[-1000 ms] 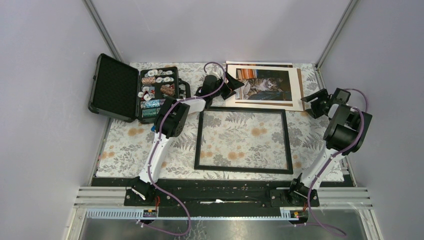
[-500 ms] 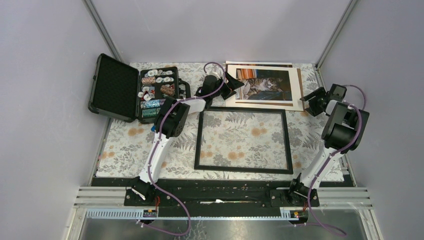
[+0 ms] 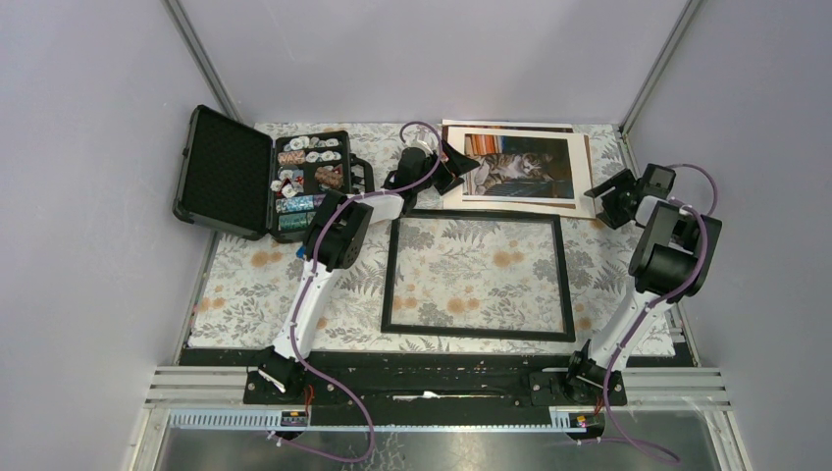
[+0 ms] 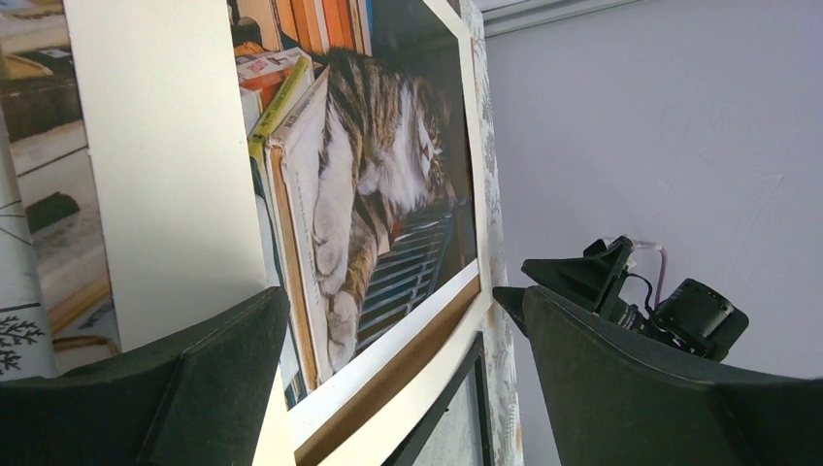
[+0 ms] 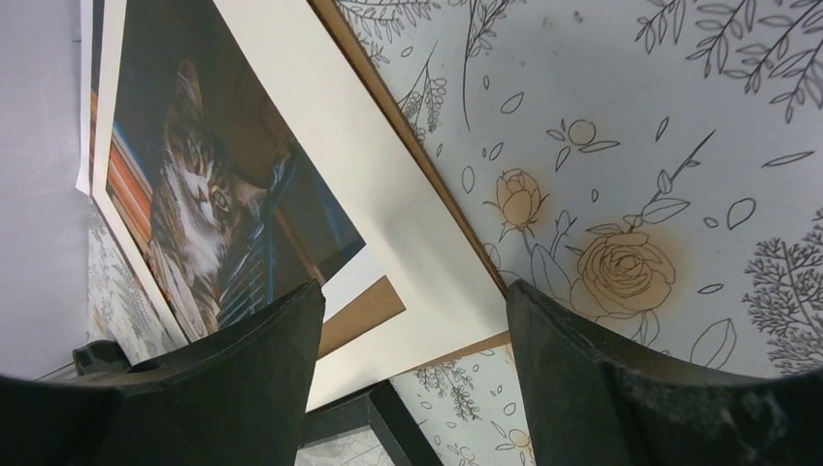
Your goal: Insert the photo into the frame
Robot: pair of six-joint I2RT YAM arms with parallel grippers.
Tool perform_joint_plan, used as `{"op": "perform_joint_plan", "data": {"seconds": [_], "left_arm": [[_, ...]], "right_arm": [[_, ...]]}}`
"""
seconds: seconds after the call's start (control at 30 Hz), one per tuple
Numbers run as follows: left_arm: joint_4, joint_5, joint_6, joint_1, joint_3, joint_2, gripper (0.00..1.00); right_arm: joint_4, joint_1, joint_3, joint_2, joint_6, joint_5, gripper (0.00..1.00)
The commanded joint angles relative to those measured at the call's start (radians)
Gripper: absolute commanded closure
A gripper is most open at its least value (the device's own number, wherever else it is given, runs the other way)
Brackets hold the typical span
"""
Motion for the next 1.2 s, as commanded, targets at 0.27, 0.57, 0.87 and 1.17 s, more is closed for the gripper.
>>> {"op": "perform_joint_plan", "data": {"seconds": [0.27, 0.57, 0.87, 1.17], "left_arm": [[-0.056, 0.047, -0.032, -0.029, 0.023, 0.09, 0.04], [-0.055, 0.051, -0.037, -0.039, 0.029, 0.095, 0.04], [-0.054, 0.058, -0.037, -0.047, 0.032, 0.096, 0.04], [-0.054, 0.054, -0.036, -0.047, 0.035, 0.099, 0.04]], "right_arm": [[-0.013, -0.055, -0.096, -0.163, 0.025, -0.05, 0.11], [0.014, -0.1, -0.164, -0.19, 0.076, 0.011, 0.02], [0.294, -0.145, -0.276, -0.108, 0.283, -0.217, 0.06], [0.637, -0.145, -0.359, -0.042, 0.452, -0.335, 0.13]]}}
